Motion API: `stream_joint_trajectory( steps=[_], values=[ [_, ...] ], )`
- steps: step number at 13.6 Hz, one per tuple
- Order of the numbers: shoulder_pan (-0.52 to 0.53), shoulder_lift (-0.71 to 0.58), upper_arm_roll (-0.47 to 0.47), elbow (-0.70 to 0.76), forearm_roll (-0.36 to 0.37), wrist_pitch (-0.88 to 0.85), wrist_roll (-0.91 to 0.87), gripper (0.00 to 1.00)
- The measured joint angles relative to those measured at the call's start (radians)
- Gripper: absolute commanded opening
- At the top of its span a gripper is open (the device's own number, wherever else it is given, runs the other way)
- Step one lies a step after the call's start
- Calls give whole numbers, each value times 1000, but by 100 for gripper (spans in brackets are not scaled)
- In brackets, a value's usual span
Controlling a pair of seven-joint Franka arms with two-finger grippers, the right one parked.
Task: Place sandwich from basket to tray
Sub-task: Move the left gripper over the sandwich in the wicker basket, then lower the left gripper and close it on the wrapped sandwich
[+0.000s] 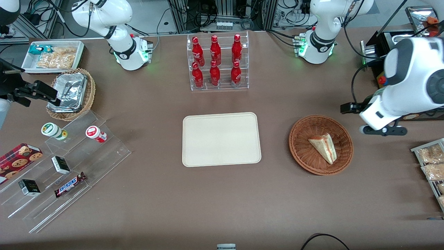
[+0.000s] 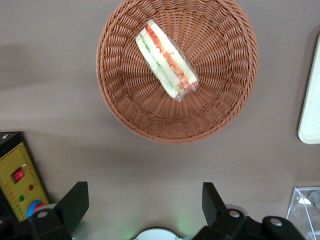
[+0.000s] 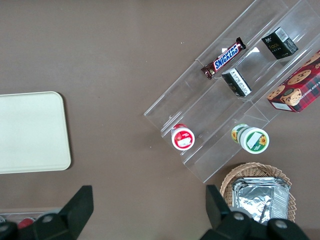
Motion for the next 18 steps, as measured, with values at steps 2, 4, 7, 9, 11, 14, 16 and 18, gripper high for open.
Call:
stream_joint_trajectory(
  steps=[2, 4, 7, 9, 11, 14, 16, 18],
  values=[
    [-8, 0, 0, -76, 0, 101, -25, 100],
    [-15, 0, -1, -145, 0, 202, -56, 100],
    [-18, 0, -1, -241, 0, 362, -157, 100],
    [-18, 1, -2, -314, 0, 502, -259, 100],
    [-19, 11, -10, -367, 0, 604, -421, 100],
    [-22, 52, -22, -379, 0, 685, -592, 100],
    [-21, 76, -22, -378, -1, 719, -669, 100],
    [-21, 99, -22, -371, -2, 740, -732, 100]
  ],
)
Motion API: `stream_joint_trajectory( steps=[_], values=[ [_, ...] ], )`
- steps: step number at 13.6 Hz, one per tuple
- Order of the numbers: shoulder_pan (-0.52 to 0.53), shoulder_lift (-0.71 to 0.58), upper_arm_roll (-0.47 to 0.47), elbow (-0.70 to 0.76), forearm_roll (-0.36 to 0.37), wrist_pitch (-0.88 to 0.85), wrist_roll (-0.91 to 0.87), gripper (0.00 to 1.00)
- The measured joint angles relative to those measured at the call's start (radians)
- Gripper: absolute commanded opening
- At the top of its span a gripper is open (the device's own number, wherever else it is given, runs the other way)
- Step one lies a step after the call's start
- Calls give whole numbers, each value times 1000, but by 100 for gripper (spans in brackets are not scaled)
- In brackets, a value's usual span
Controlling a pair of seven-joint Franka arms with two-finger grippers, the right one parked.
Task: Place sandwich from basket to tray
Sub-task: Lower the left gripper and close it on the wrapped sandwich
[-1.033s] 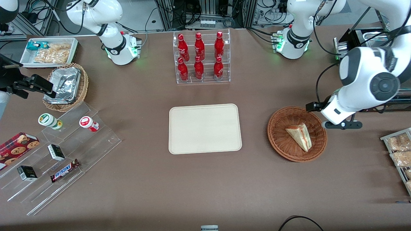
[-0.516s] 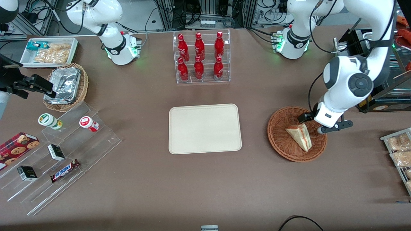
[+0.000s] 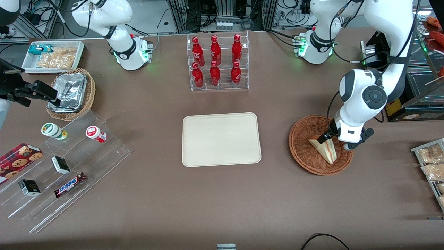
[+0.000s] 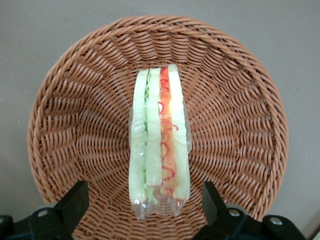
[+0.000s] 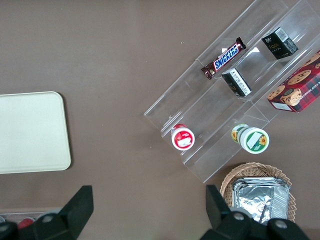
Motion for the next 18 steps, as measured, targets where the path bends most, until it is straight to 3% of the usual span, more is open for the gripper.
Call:
stream_joint_trajectory(
  steps=[4, 5, 7, 8, 10, 14, 18],
  values=[
    [1, 39, 1, 21, -6, 5, -48, 97],
    [1, 49, 1, 25, -13, 7, -50, 81],
    [1, 77, 0, 33, -32, 31, -51, 34],
    [1, 94, 0, 37, -37, 45, -51, 18],
    [1, 112, 0, 46, -38, 52, -51, 11],
    [0, 111, -5, 74, -37, 27, -16, 9],
    [-1, 72, -50, 170, -36, -229, 87, 9]
  ],
)
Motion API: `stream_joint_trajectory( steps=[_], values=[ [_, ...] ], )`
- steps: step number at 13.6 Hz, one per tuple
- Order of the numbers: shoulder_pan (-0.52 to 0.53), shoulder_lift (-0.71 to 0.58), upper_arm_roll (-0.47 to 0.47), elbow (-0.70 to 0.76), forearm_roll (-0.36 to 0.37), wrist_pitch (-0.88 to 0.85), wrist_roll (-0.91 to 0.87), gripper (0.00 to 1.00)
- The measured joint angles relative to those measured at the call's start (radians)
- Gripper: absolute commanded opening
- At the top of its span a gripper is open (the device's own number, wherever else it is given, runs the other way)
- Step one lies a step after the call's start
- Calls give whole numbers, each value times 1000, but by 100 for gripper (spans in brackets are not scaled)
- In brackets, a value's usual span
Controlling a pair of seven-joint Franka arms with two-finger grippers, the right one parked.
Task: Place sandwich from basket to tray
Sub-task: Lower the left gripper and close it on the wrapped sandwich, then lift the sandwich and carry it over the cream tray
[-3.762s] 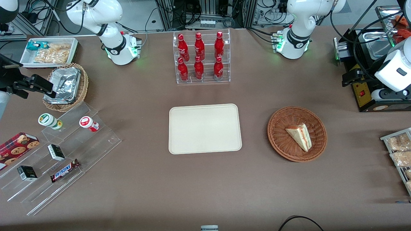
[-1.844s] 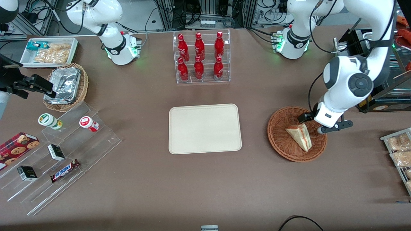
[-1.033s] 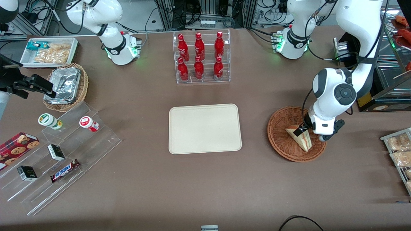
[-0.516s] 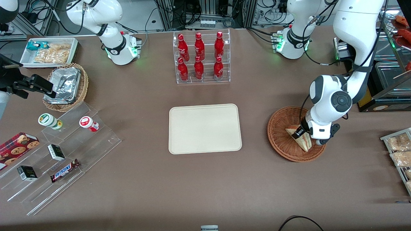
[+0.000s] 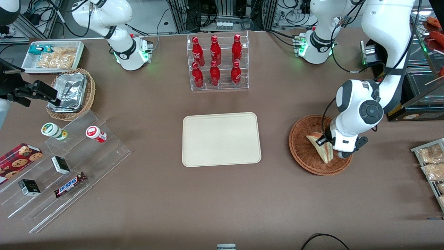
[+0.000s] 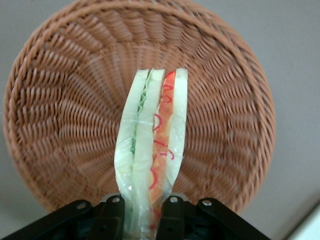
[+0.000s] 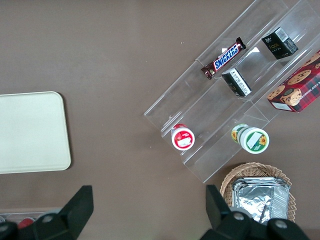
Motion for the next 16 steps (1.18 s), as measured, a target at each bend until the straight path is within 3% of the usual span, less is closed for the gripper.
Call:
stream_joint_trajectory(
  steps=[2, 5, 9, 16],
  values=[
    [-2, -8, -56, 48, 15, -78, 20, 10],
    [-7, 6, -177, 62, 121, -82, 16, 10],
    [-14, 97, -327, 165, 160, -81, -67, 9],
    [-198, 274, -364, 395, 213, -83, -251, 9]
  ],
)
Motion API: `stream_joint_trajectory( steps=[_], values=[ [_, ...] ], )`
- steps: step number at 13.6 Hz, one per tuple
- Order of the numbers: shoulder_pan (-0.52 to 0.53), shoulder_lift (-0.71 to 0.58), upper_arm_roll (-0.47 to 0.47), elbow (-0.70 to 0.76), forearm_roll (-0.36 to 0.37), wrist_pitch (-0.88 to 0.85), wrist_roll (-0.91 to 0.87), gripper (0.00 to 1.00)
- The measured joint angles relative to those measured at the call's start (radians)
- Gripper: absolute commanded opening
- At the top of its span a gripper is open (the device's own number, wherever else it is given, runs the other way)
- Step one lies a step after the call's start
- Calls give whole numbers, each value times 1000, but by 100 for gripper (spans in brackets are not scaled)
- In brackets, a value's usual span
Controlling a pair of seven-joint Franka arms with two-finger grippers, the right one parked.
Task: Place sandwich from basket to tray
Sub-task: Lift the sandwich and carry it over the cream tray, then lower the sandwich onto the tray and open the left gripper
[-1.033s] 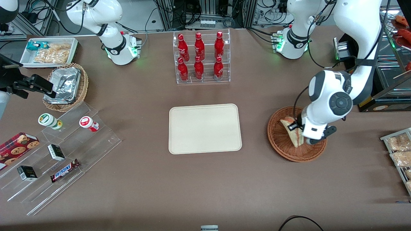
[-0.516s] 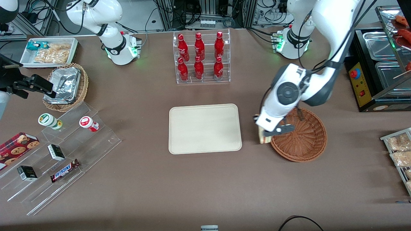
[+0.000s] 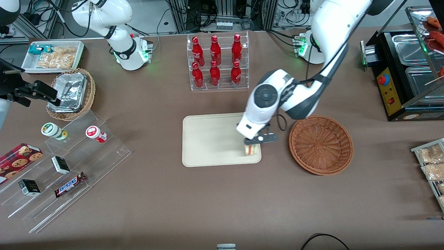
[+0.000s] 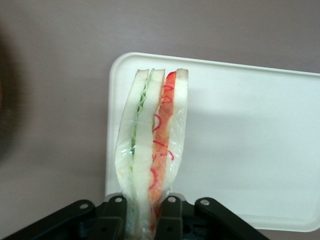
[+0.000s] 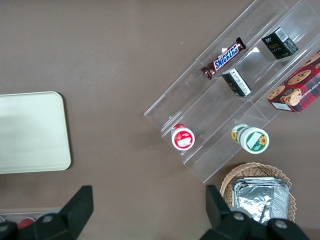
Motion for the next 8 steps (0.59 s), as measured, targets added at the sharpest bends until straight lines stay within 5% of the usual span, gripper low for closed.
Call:
stream_joint_trajectory(
  steps=[4, 8],
  values=[
    [-97, 106, 0, 112, 132, -3, -156, 9],
    [-170, 225, 0, 259, 149, -73, -219, 9]
  ],
)
